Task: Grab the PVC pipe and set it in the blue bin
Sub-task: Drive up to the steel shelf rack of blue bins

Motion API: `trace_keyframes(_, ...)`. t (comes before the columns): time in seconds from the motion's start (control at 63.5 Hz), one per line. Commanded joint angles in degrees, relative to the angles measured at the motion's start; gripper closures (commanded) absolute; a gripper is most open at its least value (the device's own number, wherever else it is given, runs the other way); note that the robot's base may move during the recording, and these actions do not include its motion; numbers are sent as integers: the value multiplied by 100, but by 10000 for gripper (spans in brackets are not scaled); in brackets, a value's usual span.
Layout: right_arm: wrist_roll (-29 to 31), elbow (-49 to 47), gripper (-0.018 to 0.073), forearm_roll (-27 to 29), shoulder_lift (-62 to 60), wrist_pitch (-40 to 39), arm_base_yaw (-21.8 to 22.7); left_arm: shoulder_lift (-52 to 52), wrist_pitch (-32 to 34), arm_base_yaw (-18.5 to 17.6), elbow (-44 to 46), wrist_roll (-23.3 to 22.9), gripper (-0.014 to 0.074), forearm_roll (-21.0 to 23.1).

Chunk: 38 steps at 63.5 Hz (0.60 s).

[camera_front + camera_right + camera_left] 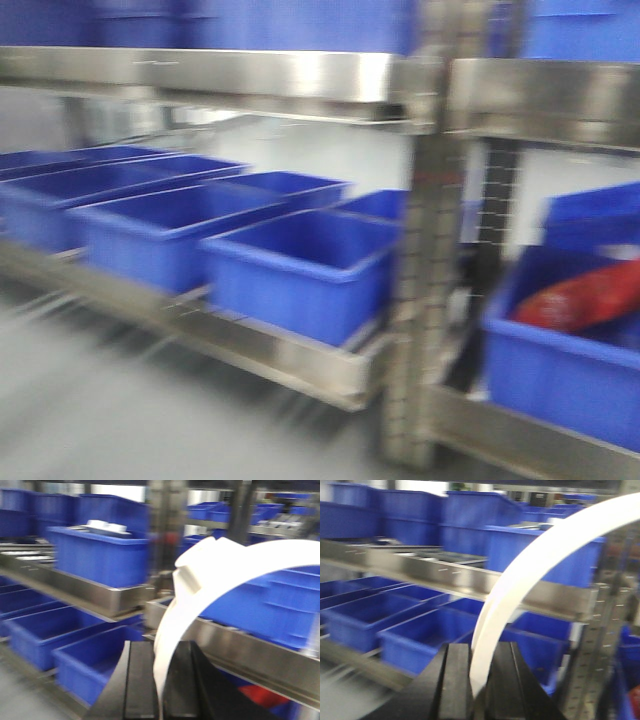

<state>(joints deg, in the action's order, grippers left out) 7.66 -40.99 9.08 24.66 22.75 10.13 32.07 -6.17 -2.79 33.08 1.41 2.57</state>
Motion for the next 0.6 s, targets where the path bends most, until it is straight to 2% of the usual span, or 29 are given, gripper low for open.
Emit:
trace_keyframes(0.0, 40, -14, 721, -7, -21, -180, -14, -18, 163, -23, 21, -50, 707, 8)
trace_keyframes(0.583, 40, -14, 721, -7, -21, -180, -14, -18, 163, -23, 21, -50, 707, 8)
